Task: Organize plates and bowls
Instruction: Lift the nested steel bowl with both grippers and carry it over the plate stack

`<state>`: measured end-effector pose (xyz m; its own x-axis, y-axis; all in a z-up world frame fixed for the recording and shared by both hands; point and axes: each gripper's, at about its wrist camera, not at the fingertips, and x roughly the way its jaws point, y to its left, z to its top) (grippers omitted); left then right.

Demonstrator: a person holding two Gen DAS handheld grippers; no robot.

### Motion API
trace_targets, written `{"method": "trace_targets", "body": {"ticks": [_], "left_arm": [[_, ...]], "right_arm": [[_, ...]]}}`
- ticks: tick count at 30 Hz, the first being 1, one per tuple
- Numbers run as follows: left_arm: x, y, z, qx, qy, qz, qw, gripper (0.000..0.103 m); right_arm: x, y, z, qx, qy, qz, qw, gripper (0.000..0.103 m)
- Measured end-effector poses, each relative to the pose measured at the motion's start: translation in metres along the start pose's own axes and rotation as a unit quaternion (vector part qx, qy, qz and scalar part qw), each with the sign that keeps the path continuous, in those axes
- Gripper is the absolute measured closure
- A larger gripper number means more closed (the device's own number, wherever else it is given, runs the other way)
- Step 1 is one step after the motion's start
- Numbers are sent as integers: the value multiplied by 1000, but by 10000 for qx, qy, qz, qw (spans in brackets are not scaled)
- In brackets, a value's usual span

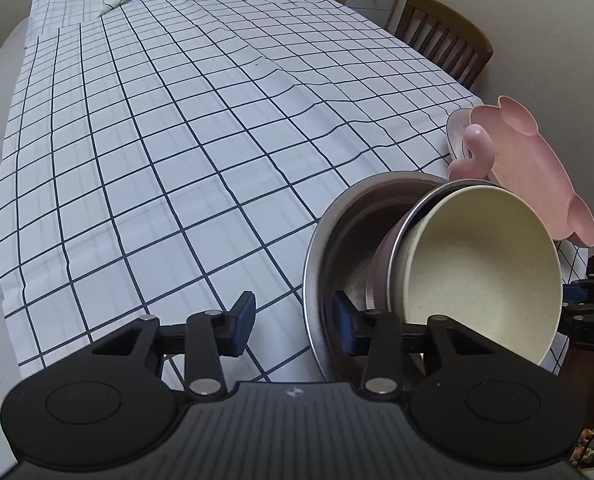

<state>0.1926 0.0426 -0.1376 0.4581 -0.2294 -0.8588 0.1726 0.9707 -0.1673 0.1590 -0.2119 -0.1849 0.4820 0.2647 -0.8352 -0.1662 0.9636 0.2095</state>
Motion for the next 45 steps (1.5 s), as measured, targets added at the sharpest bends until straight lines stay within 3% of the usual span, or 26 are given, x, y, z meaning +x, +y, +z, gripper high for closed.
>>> {"method": "trace_targets", "body": {"ticks": [2, 11, 30, 45], "left_arm": [[0, -2, 0, 84, 29, -23, 10000, 71], [-3, -9, -1, 178, 44, -38, 9998, 88], [-10, -16, -6, 159, 80, 102, 9998, 91], [-38, -31, 3, 91, -87, 93, 9999, 91]], "right_arm": [[0, 1, 0, 18, 11, 24, 10000, 70], [2, 6, 3, 6, 79, 118, 9999, 86], [2, 8, 3, -29, 70, -62, 10000, 88], [-26, 1, 11, -100, -32, 54, 9999, 88]]}}
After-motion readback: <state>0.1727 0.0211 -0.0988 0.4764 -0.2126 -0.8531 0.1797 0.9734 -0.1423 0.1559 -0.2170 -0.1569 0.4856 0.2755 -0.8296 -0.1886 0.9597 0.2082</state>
